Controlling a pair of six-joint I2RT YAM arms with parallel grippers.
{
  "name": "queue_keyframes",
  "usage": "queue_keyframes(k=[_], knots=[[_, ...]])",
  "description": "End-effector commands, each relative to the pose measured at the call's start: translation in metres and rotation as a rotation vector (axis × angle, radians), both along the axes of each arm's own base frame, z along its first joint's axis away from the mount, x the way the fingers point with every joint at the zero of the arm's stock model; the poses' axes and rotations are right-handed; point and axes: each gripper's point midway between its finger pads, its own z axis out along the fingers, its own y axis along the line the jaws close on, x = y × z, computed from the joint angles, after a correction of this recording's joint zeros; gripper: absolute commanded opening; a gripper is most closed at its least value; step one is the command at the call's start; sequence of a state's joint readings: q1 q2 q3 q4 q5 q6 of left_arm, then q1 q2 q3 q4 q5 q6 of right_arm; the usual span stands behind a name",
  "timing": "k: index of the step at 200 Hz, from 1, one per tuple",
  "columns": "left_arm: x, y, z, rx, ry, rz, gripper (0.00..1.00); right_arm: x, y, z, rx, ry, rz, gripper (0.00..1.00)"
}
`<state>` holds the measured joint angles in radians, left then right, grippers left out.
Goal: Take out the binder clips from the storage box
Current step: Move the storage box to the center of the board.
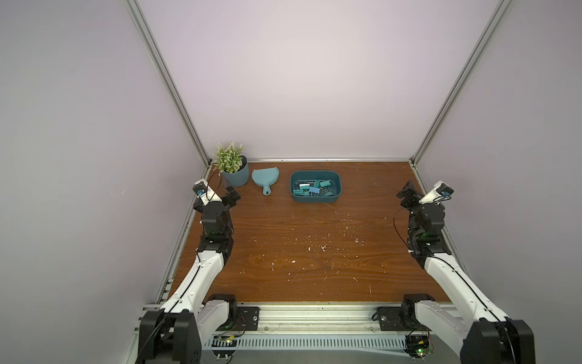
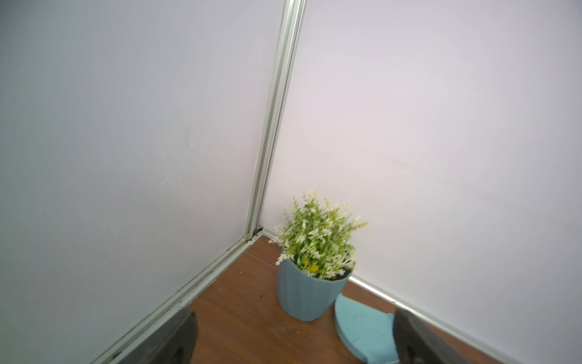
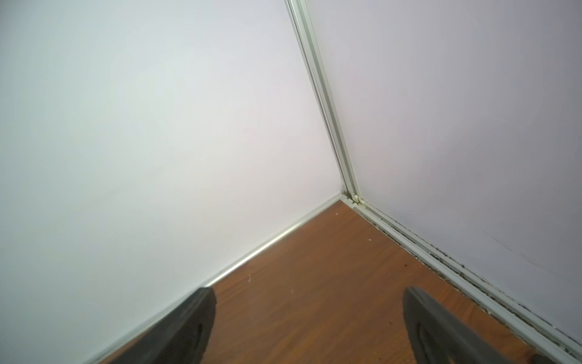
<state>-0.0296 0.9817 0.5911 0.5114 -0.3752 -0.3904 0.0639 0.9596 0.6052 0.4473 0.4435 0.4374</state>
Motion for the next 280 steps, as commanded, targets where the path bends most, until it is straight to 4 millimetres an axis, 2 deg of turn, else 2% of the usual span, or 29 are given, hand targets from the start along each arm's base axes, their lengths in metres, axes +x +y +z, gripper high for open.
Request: queue_keyframes(k=[1,22,35,45,64,105,143,172,174,183,203,223,254,264,280], knots=[[-0.008,-0.007,-0.026,-0.118,0.135,-0.054,1.00,0.003,0.006,-0.018,0.056,0.158,0.030,0.99],[-0.005,-0.019,-0.015,-0.154,0.144,-0.129,1.00,0.014,0.020,-0.009,0.065,0.179,0.112,0.99],[0.002,-0.032,-0.017,-0.175,0.180,-0.191,1.00,0.023,0.035,-0.009,0.079,0.196,0.198,1.00],[0.007,-0.040,-0.025,-0.203,0.236,-0.215,1.00,0.031,0.050,-0.013,0.094,0.222,0.277,1.00],[0.021,-0.061,-0.043,-0.197,0.382,-0.254,1.00,0.044,0.078,-0.032,0.112,0.326,0.395,0.99],[0.057,-0.124,-0.091,-0.193,0.648,-0.388,1.00,0.057,0.129,-0.071,0.098,0.480,0.523,1.00],[0.092,-0.187,-0.111,-0.199,0.700,-0.540,1.00,0.064,0.152,-0.089,0.103,0.588,0.553,1.00],[0.133,-0.222,-0.138,-0.181,0.814,-0.628,1.00,0.066,0.166,-0.091,0.094,0.587,0.581,1.00],[0.139,-0.226,-0.134,-0.176,0.805,-0.639,1.00,0.066,0.166,-0.091,0.092,0.589,0.583,1.00],[0.151,-0.235,-0.139,-0.163,0.814,-0.659,1.00,0.066,0.169,-0.093,0.087,0.600,0.587,1.00],[0.173,-0.249,-0.156,-0.121,0.839,-0.671,0.96,0.066,0.172,-0.097,0.068,0.630,0.578,1.00],[0.190,-0.253,-0.184,-0.093,0.899,-0.669,0.81,0.065,0.175,-0.099,0.056,0.643,0.580,1.00],[0.203,-0.258,-0.212,-0.052,0.938,-0.680,0.58,0.062,0.172,-0.098,0.042,0.655,0.564,1.00],[0.206,-0.260,-0.218,-0.042,0.943,-0.686,0.53,0.061,0.172,-0.099,0.040,0.659,0.563,1.00],[0.210,-0.263,-0.226,-0.035,0.950,-0.693,0.51,0.059,0.172,-0.101,0.039,0.669,0.560,1.00]])
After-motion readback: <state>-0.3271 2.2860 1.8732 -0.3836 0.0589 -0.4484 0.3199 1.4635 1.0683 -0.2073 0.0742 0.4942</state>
